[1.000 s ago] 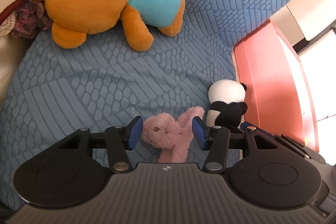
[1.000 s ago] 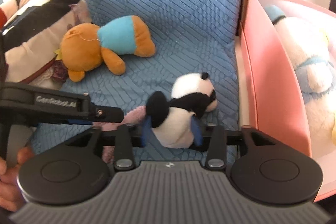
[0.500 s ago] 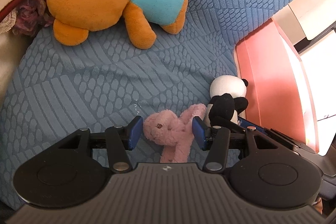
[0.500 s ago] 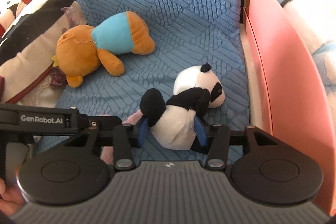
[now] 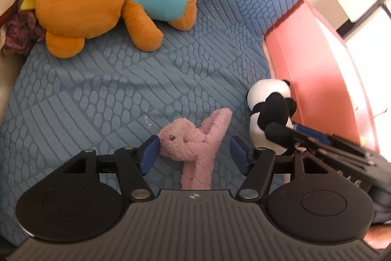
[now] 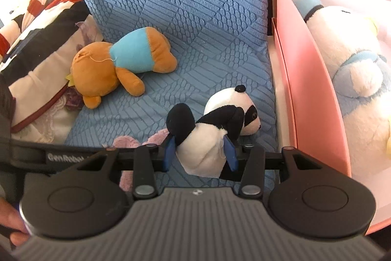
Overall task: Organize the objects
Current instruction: 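Lift pink bunny plush with left tool while right tool lifts panda plush, then carry pink bunny into pink box with left tool while right tool carries panda in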
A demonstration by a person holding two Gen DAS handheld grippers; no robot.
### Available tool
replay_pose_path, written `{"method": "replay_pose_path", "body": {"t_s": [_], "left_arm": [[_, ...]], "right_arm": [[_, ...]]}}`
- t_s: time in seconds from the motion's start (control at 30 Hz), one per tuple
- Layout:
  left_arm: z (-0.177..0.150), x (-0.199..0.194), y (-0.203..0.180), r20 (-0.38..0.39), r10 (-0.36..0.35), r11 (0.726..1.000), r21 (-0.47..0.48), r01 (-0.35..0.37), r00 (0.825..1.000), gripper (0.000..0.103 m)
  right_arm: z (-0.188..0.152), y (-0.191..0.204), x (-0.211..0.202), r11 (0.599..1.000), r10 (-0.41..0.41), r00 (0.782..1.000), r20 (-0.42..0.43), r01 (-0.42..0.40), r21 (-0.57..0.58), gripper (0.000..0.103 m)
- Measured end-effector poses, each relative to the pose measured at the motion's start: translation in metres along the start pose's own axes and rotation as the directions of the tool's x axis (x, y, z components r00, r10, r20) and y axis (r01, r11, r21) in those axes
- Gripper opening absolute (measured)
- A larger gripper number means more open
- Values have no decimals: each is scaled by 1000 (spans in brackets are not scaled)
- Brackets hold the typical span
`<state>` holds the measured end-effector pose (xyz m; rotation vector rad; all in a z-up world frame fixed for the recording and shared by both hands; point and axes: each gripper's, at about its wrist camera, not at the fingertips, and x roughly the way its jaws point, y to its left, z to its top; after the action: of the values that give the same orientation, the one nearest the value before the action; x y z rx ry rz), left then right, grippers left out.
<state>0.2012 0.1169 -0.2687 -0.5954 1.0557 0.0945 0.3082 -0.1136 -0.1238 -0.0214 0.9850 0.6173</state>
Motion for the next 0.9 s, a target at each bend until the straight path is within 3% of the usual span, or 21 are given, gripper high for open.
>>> {"method": "replay_pose_path", "body": {"t_s": [0.2,0.4,0.6,0.9], "left_arm": [[-3,12,-15,-2,89,991,100,-88,996,70],[-6,17,-22,46,165,972,164,-170,985,69],[-5,9,-15,75,139,983,114,-147,987,57],[-3,-5,2,99,129,992,-4,-129,987,53]], "right_arm": [[-2,-8,9,998,20,999,-49,-17,66,48],[-3,-14,19,991,38,997,-67,-29,130,56],[-2,-15,31,988,37,997,-73,-25,150,64],[-1,-1,33,999,13,998,-54,-10,53,59]]}}
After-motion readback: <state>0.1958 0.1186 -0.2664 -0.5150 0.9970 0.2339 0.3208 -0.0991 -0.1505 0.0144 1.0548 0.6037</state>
